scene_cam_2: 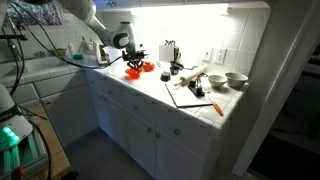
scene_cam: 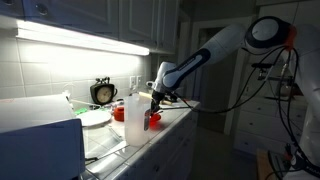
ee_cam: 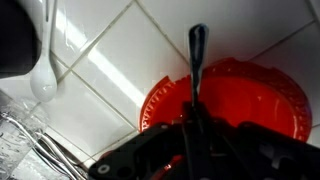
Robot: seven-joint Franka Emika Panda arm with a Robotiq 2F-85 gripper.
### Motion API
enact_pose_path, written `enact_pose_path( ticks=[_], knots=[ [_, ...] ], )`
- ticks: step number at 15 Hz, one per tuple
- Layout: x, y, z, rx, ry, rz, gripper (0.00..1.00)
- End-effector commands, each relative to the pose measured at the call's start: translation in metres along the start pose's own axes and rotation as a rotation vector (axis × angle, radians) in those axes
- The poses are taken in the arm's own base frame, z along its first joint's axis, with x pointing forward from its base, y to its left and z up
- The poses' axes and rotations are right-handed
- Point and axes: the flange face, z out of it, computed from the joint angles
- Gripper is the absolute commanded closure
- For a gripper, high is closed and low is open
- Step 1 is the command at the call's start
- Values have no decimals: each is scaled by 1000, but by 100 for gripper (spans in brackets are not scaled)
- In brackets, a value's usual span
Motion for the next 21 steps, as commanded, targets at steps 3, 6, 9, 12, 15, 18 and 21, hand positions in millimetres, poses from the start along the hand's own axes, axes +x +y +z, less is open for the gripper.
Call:
enact_pose_path(
  ticks=[3, 6, 9, 12, 15, 18, 21],
  knots=[
    [1, 0, 0, -1, -2, 1, 98],
    [1, 0, 0, 0, -2, 1, 93],
    [1, 0, -1, -2, -3, 2, 98],
    [1, 2, -2, -6, -4, 8, 98],
    [0, 3, -3, -8, -4, 11, 98],
    [-1, 4, -4, -16, -9, 12, 98],
    [-3, 7, -7, -24, -13, 17, 98]
  ],
)
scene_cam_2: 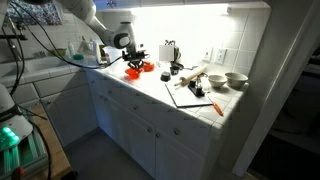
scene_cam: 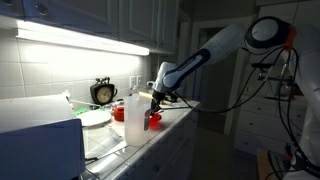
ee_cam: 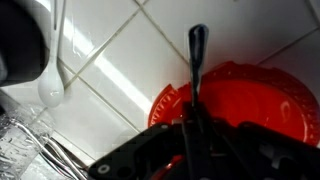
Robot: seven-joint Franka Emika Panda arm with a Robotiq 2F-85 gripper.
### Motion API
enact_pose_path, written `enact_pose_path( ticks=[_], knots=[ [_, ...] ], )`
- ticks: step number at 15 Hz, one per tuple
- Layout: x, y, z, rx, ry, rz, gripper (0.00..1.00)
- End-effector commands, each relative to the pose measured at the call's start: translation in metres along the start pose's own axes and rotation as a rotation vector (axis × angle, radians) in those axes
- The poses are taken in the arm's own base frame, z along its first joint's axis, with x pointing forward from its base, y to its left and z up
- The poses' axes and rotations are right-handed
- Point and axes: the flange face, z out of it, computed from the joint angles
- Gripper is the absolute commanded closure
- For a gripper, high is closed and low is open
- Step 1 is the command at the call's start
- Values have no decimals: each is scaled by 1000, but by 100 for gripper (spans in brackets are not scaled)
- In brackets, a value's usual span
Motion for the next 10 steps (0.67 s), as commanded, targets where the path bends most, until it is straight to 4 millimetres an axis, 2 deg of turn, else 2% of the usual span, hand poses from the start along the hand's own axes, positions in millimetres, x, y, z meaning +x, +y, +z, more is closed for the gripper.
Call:
enact_pose_path(
  ticks=[1, 10],
  knots=[
    [1, 4, -7, -19, -7, 12, 98],
    [-5, 13, -10, -47, -29, 6, 98]
  ],
)
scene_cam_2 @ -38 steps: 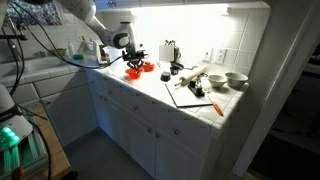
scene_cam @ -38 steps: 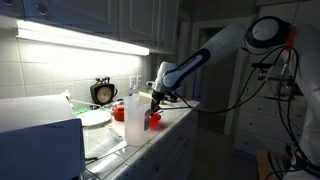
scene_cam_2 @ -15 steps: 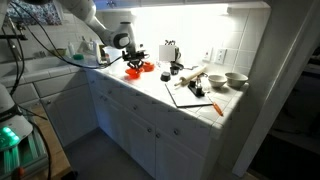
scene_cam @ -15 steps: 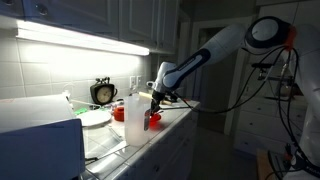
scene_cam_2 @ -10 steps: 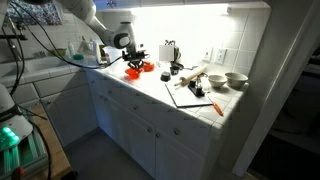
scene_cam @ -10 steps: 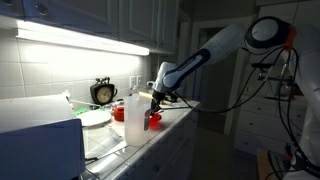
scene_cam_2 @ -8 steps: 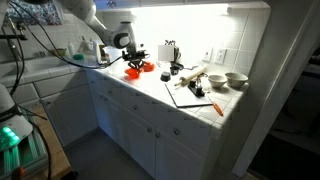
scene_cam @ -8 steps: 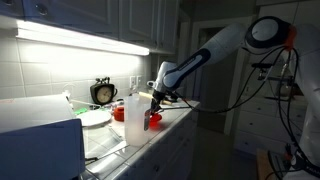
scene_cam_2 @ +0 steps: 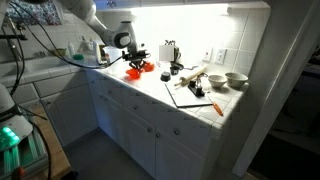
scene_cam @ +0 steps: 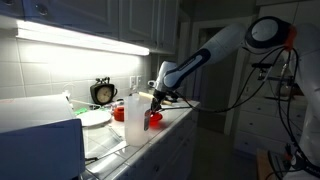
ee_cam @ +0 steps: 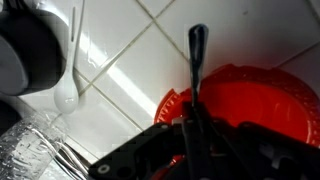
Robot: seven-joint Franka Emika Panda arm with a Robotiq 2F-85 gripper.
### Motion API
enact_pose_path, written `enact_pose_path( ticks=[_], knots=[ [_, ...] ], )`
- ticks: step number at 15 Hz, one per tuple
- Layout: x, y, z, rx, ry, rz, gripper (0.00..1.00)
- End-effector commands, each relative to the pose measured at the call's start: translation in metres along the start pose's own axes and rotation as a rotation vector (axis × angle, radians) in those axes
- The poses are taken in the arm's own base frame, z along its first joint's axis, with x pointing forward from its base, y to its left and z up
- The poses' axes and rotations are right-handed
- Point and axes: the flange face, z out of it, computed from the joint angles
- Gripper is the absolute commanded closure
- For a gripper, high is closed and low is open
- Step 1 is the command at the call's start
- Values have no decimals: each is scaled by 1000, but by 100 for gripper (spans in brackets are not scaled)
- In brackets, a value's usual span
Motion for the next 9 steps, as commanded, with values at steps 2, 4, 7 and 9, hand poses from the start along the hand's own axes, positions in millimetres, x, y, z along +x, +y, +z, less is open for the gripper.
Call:
enact_pose_path(
  ticks=[2, 4, 7, 9],
  knots=[
    [1, 8, -8, -36, -21, -8, 98],
    [-3, 11, -8, -45, -33, -11, 98],
    [-9, 15, -7, -57, -52, -15, 98],
    [-13, 17, -6, -64, -63, -18, 98]
  ],
)
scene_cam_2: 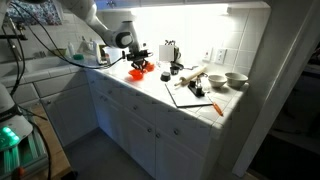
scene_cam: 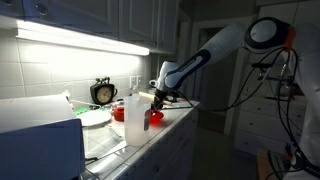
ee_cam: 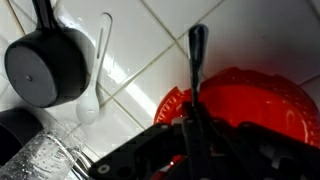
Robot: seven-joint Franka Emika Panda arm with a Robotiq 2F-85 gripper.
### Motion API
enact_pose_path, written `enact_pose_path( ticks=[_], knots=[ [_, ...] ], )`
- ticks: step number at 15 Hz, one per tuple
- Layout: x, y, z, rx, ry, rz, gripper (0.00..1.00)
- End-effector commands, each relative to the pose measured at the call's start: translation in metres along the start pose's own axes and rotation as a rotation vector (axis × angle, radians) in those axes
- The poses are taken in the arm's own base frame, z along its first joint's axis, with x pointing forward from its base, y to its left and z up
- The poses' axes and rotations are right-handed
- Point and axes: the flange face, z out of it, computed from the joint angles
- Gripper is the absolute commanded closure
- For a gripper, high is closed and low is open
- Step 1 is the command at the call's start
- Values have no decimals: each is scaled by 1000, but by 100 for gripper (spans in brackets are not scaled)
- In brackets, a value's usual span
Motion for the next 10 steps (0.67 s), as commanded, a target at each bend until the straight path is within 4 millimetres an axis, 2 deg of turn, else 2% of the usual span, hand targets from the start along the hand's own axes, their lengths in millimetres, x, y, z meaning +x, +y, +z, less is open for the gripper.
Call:
enact_pose_path(
  ticks=[1, 6, 10],
  knots=[
    [-2, 5, -4, -29, -31, -5, 98],
    [-7, 10, -5, -47, -46, -17, 98],
    [0, 8, -4, -51, -48, -43, 98]
  ],
)
